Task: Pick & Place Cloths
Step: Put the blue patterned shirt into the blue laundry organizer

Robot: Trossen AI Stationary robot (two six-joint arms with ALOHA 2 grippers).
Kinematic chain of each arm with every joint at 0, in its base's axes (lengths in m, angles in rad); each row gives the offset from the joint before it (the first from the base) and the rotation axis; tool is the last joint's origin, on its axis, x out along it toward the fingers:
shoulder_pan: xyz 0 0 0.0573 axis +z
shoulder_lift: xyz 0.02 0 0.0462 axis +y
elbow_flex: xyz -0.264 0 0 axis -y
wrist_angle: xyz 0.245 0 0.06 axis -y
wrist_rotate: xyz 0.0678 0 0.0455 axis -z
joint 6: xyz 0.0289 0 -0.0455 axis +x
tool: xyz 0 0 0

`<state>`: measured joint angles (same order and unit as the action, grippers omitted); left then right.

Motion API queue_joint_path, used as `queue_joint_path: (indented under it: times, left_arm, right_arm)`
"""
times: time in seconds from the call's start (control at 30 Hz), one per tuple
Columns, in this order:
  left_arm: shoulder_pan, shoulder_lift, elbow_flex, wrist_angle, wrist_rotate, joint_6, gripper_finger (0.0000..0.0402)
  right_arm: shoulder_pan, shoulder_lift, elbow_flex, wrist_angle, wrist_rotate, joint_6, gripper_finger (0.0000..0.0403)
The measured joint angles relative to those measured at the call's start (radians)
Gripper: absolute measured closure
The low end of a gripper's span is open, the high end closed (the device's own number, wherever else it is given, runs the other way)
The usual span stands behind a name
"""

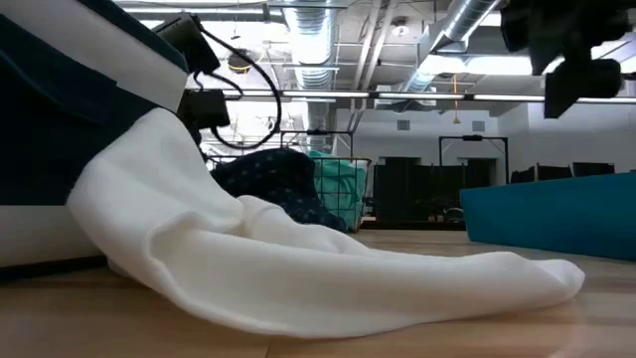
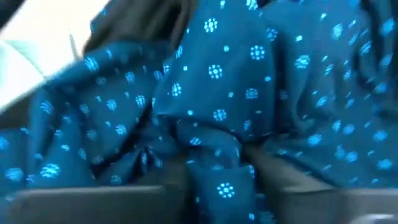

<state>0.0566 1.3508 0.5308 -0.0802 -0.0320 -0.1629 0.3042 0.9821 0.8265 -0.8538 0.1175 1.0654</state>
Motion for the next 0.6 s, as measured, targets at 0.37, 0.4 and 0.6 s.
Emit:
queue_joint_path:
  times: [0.37, 0.4, 0.6]
  left_arm:
    - [0.001, -0.285, 0.129, 0.004, -0.018, -0.002, 0.0399]
    - [0.001, -0.311, 0.152, 0.008, -0.018, -0.002, 0.0399]
    - [0.001, -0.426, 0.305, 0.028, -0.030, 0.000, 0.0400]
  right_arm:
    - [-0.077, 0.000, 0.000, 0.369, 0.148, -0.223, 0.0081]
    - [-0.091, 0.000, 0.000, 0.413, 0.148, -0.242, 0.0082]
    - [-0.186, 0.000, 0.000, 0.675, 0.149, -0.420, 0.0082]
